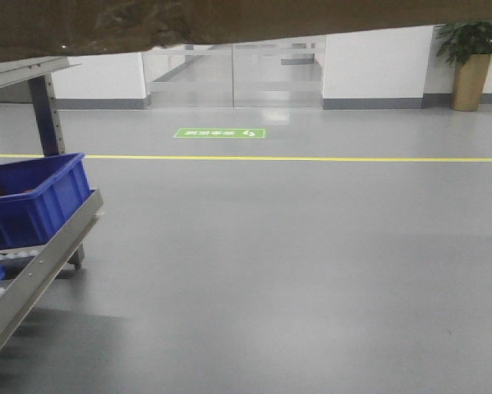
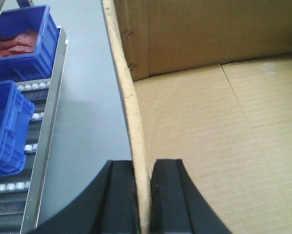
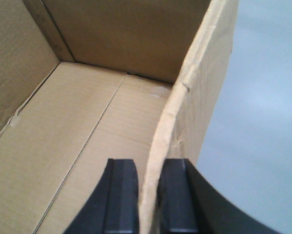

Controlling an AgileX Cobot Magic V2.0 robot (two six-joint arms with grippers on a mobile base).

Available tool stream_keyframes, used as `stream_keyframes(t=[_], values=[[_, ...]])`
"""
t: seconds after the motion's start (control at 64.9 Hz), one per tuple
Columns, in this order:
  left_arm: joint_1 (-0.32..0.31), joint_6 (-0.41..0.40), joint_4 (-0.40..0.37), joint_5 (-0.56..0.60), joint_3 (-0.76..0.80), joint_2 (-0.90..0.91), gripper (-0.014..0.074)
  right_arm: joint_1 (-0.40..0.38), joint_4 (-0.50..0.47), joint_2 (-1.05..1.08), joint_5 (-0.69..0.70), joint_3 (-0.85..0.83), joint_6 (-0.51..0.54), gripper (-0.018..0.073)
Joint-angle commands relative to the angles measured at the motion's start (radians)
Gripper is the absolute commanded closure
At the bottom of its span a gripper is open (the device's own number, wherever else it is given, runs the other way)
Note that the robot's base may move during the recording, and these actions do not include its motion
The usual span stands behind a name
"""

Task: Grab carton from right shelf to conveyor
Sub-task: 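Hold the carton with both grippers while the base turns and drives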

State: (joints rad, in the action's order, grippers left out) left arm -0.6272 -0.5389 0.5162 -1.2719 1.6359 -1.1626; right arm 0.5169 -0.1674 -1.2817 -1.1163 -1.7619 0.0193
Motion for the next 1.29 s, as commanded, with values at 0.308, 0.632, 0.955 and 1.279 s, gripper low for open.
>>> stream_keyframes(t=[0.308, 0.632, 0.955, 1.279], values=[[-0.010, 0.008, -0.012, 0.051, 0.003, 0.003, 0.0605, 0.009, -0.052, 0.017, 0.062, -0.004, 0.025, 0.0625], [-0.010, 0.008, -0.012, 0.051, 0.003, 0.003, 0.0605, 0.009, -0.052, 0.017, 0.063, -0.004, 0.025, 0.0625], [-0.010, 0.008, -0.008, 0.051, 0.003, 0.003, 0.0605, 0.009, -0.052, 0.017, 0.068, -0.004, 0.025, 0.0625], [-0.010, 0.008, -0.005, 0.051, 0.003, 0.003, 0.0605, 0.009, -0.052, 0.014, 0.078, -0.004, 0.025, 0.0625]])
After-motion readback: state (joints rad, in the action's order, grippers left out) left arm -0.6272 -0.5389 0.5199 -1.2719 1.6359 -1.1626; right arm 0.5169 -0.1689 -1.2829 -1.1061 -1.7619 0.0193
